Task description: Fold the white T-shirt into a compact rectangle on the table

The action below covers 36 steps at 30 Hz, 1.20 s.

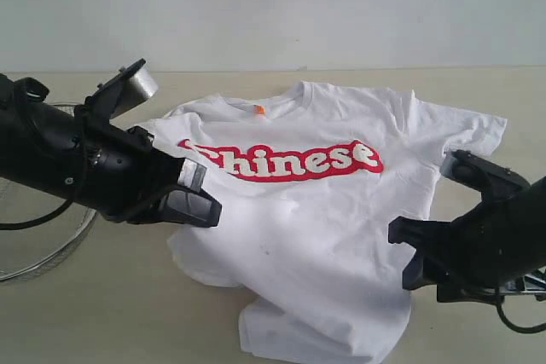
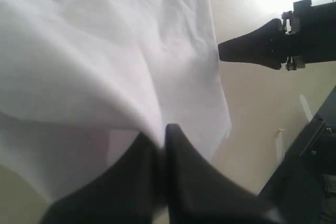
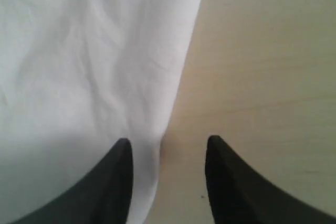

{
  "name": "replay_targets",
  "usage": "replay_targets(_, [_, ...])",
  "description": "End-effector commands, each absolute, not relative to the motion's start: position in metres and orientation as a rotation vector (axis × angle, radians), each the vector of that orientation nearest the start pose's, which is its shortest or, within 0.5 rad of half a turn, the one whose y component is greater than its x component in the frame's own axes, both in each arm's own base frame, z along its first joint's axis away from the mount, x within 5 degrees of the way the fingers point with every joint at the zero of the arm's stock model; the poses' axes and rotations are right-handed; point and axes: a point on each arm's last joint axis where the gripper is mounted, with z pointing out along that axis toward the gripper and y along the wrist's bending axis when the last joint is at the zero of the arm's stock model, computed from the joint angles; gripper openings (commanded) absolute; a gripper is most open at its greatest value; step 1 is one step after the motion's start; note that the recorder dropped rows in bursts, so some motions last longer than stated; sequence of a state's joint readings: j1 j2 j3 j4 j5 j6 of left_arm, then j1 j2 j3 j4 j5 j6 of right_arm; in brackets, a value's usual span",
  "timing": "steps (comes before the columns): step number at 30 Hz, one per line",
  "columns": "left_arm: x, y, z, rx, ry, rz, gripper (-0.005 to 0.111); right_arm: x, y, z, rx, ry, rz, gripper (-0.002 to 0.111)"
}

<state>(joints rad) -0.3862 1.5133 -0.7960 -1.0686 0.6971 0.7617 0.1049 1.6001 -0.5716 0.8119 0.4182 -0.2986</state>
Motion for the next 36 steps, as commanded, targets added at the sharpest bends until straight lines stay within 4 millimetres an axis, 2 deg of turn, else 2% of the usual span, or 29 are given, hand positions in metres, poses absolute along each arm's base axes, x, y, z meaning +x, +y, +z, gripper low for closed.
replay_targets(1, [0.236, -0.155, 0.219, 0.488, 2.559, -1.017, 0.005, 0.240, 0.054, 0.122, 0.433, 2.819, 0.597, 0.047])
replay_targets(3, [0.236, -0.155, 0.219, 0.488, 2.559, -1.017, 0.005, 0.242, 0.056, 0.118, 0.447, 2.818, 0.618, 0.052])
replay_targets(7, [0.236, -0.155, 0.219, 0.488, 2.559, -1.017, 0.005, 0.243, 0.057, 0.112, 0.457, 2.831, 0.643, 0.048])
replay_targets(9, [0.236, -0.155, 0.219, 0.488, 2.559, -1.017, 0.005, 0.243, 0.058, 0.109, 0.471, 2.836, 0.646, 0.038])
replay_targets(13, [0.236, -0.155, 0.219, 0.490, 2.560, -1.015, 0.005, 0.244, 0.057, 0.106, 0.432, 2.843, 0.627, 0.003])
replay_targets(14, [0.236, -0.155, 0.219, 0.490, 2.560, -1.015, 0.005, 0.244, 0.057, 0.106, 0.407, 2.843, 0.624, 0.000])
replay_targets(20, [0.230, -0.155, 0.224, 0.570, 2.571, -1.029, 0.005, 0.242, 0.057, 0.113, 0.290, 2.833, 0.623, 0.000])
replay_targets(29, [0.226, -0.145, 0.255, 0.581, 2.538, -0.885, 0.005, 0.252, 0.061, 0.143, 0.165, 2.819, 0.655, 0.000])
replay_targets(36, [0.226, -0.144, 0.253, 0.583, 2.557, -0.872, 0.005, 0.262, 0.058, 0.163, 0.067, 2.919, 0.561, 0.000])
